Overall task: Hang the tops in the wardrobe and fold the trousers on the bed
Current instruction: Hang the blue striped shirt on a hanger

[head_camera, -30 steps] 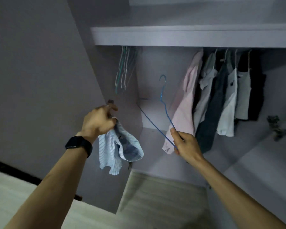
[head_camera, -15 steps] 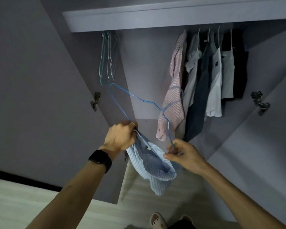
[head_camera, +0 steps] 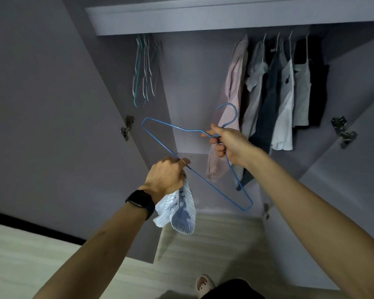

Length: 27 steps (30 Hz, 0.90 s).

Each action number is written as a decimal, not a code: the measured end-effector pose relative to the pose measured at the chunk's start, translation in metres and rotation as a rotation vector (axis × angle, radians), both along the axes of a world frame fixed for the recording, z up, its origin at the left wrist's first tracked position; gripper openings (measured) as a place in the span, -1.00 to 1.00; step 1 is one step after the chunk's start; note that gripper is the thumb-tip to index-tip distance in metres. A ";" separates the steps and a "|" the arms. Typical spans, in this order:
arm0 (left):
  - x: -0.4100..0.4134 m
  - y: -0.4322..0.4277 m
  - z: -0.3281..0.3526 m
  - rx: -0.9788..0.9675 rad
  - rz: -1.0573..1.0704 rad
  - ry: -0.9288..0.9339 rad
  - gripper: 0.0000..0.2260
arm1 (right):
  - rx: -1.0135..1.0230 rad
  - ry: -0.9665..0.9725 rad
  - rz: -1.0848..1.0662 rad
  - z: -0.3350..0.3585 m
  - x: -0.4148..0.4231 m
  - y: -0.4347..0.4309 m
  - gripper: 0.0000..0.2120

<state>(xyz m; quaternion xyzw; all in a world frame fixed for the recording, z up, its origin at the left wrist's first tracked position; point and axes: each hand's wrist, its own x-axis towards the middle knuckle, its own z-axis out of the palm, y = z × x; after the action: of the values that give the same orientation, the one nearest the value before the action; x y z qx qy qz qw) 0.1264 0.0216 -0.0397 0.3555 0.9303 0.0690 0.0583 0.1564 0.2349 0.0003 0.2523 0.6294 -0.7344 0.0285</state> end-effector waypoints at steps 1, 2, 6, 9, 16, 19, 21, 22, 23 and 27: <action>-0.002 -0.001 0.004 0.017 0.003 -0.042 -0.30 | 0.079 -0.004 -0.047 -0.003 -0.004 0.000 -0.64; -0.004 -0.004 0.008 0.057 0.021 -0.079 -0.18 | 0.162 -0.019 -0.113 -0.006 -0.005 0.000 -0.65; -0.017 -0.012 0.017 0.214 0.197 -0.128 -0.23 | 0.098 -0.017 -0.503 -0.025 0.013 0.009 -0.66; -0.033 -0.006 0.027 0.226 0.331 -0.202 -0.66 | -0.193 0.045 -0.669 -0.027 0.034 0.007 -0.68; -0.045 0.009 0.042 0.359 0.388 -0.289 -0.81 | -0.456 0.359 -0.657 -0.013 0.035 -0.014 -0.75; -0.053 0.014 0.054 0.408 0.373 -0.254 -0.87 | -0.290 0.336 -0.602 -0.025 0.019 -0.026 -0.73; -0.062 0.009 0.065 0.443 0.357 -0.177 -0.88 | -0.051 0.304 -0.532 -0.040 0.016 -0.024 -0.75; -0.068 0.003 0.071 0.454 0.357 -0.132 -0.89 | 0.099 0.289 -0.475 -0.047 0.017 -0.018 -0.75; -0.075 -0.005 0.075 0.459 0.376 -0.099 -0.91 | 0.232 0.275 -0.417 -0.054 0.020 -0.009 -0.73; -0.091 -0.033 0.083 0.371 0.454 -0.089 -0.82 | 0.518 0.267 -0.302 -0.058 0.019 0.026 -0.69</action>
<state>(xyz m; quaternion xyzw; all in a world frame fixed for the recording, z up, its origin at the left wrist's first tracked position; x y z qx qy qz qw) 0.0352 -0.0112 0.0436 0.1396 0.9540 0.2649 0.0161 0.1758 0.2611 -0.0577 0.2433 0.7490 -0.5723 -0.2287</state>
